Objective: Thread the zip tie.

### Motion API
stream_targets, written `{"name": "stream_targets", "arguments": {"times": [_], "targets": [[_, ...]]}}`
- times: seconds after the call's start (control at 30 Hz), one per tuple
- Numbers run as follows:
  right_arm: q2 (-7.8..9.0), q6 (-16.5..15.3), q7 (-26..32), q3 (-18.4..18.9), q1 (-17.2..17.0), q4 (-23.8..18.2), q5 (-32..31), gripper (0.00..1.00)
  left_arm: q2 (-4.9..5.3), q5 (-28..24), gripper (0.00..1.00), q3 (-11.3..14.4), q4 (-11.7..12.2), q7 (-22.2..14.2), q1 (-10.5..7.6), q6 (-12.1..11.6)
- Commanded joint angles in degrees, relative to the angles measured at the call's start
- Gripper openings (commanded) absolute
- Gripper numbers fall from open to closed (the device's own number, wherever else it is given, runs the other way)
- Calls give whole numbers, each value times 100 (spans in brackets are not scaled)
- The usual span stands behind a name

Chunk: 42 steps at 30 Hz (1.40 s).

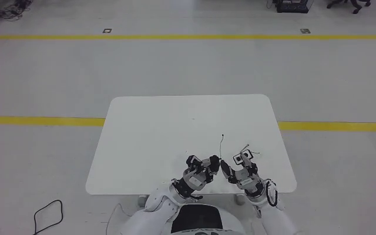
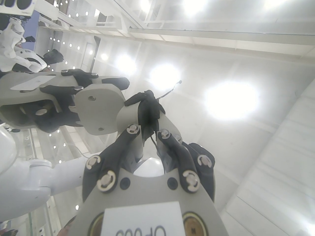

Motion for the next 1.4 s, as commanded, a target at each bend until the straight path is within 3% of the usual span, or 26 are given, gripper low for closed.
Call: {"name": "stream_targets", "arguments": {"times": [0.0,0.83,1.37], "targets": [[5,20,-8,-16,12,23,-27,42,-2,-17,0,18,16,-6,-8,1],[39,-81,-72,-216,127,172,-76,12,32,86,0,137,29,3,-59,79],[73,-242,93,-251,119,130,-135,12,43,-62,0,142,42,61,-67,32]]}}
